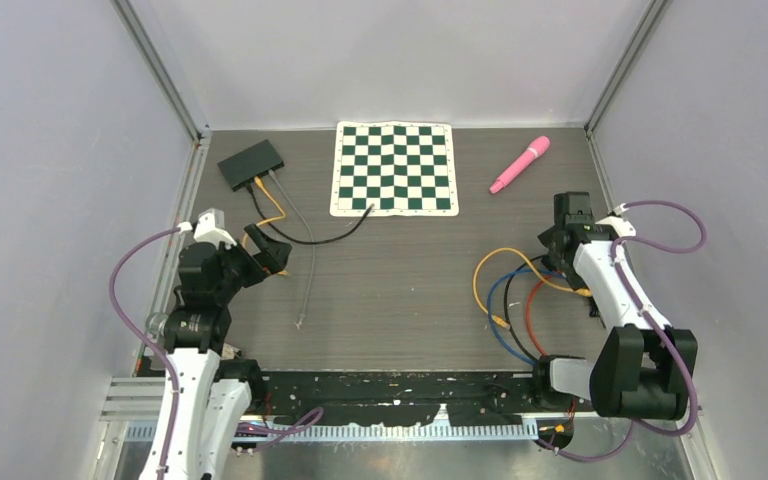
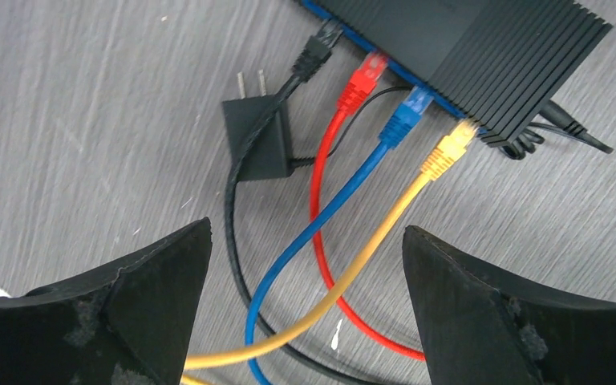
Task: Pull the plug from the switch port
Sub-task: Move the switch port to the center of the board, then pick up the switch port at the center of the board.
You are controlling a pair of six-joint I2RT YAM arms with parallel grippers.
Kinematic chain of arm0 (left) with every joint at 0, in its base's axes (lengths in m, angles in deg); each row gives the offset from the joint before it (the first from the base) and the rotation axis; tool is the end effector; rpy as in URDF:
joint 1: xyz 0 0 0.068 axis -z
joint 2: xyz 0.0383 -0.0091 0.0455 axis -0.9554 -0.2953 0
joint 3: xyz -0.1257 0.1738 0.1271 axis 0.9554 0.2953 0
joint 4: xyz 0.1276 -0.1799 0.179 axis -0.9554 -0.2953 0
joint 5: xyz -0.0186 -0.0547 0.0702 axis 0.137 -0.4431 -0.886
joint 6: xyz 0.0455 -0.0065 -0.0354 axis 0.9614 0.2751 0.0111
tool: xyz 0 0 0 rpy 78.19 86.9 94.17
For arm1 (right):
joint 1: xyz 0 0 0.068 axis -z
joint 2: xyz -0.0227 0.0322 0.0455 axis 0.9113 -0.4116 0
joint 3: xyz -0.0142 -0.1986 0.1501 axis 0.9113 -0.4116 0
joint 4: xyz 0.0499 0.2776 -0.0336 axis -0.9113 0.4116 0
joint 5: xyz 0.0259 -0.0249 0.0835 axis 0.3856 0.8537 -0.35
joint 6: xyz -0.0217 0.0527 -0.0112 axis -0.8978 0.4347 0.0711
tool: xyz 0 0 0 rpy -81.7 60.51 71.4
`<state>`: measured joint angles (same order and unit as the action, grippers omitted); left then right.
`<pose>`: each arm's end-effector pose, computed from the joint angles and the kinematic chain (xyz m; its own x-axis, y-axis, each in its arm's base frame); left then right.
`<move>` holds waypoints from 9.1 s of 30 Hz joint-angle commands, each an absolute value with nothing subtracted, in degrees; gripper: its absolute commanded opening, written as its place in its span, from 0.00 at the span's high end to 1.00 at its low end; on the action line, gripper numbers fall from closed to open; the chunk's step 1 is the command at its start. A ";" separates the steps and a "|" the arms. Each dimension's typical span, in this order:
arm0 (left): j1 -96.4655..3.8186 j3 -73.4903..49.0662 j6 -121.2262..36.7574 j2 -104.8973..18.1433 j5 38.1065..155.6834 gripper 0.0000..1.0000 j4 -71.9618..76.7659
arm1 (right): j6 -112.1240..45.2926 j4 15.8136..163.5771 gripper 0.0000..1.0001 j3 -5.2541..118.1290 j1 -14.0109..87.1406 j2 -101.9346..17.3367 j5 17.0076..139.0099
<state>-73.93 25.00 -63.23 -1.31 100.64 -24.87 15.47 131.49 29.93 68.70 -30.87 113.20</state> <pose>0.1922 -0.0049 0.2670 -0.4291 -0.5349 -0.7278 -0.0702 0.8231 -0.5636 0.2587 -0.0328 0.2014 -0.2890 0.7486 -0.5968 0.8792 0.4542 0.1439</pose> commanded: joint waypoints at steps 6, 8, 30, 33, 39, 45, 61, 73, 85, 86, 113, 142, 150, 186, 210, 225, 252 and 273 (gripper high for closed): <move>-74.19 28.59 -61.50 3.04 102.59 0.01 -22.23 | 9.94 123.83 0.04 28.09 72.70 -36.90 113.02; -74.15 29.01 -61.61 3.35 102.80 0.01 -22.07 | 8.01 122.38 0.04 28.21 73.02 -38.28 111.31; -74.17 28.23 -60.05 4.55 99.70 0.01 -23.98 | -14.23 114.12 0.08 31.66 57.01 -49.47 95.54; -74.14 27.78 -59.47 4.06 99.43 0.01 -24.55 | -16.07 115.16 0.09 31.82 53.09 -49.96 95.03; -74.19 27.48 -58.76 3.90 98.52 0.01 -25.29 | -19.94 114.32 0.15 26.85 45.08 -45.31 95.90; -74.16 27.73 -58.81 4.41 98.68 0.01 -25.19 | -24.40 116.06 0.13 25.66 39.42 -40.82 93.26; -74.15 28.02 -57.67 6.05 97.77 0.01 -26.73 | -13.24 123.57 0.05 31.76 54.16 -17.67 119.43; -74.14 28.15 -57.41 7.37 97.80 0.01 -27.07 | -10.06 113.96 0.04 36.23 81.54 -44.18 87.47; -74.19 29.60 -56.21 6.12 106.75 0.01 -21.34 | -14.25 106.30 0.04 33.99 81.52 -53.31 77.39; -74.17 30.18 -56.29 5.65 109.05 0.01 -19.57 | -15.23 104.56 0.05 33.68 81.43 -53.36 75.72; -39.89 -16.00 -56.20 -65.22 114.05 0.01 -7.78 | -29.81 104.13 0.00 37.07 65.98 -54.85 55.36; -34.36 -48.99 -72.19 -105.64 122.75 0.14 -7.61 | -7.34 90.58 0.08 22.07 77.73 -50.94 59.05; -33.15 -46.56 -76.75 -107.24 126.49 0.24 -0.89 | -6.97 87.47 0.16 21.97 77.65 -54.76 54.04; -32.30 -44.26 -86.57 -109.50 135.91 0.48 14.82 | -7.17 83.83 0.35 24.41 72.64 -61.60 48.88; -31.69 -43.65 -91.87 -112.26 137.18 0.76 21.44 | -6.95 82.33 0.48 24.66 71.94 -62.47 47.61; -33.79 -29.81 -97.63 -99.65 135.00 1.00 39.44 | -9.60 96.34 0.20 25.41 79.72 -41.65 58.55; -40.27 -8.60 -88.15 -84.53 125.47 1.00 40.23 | -8.57 100.18 0.37 16.67 82.39 -23.83 60.19; -44.09 -4.84 -87.30 -81.24 123.86 1.00 41.97 | -16.44 107.02 0.34 10.87 58.13 -23.77 64.63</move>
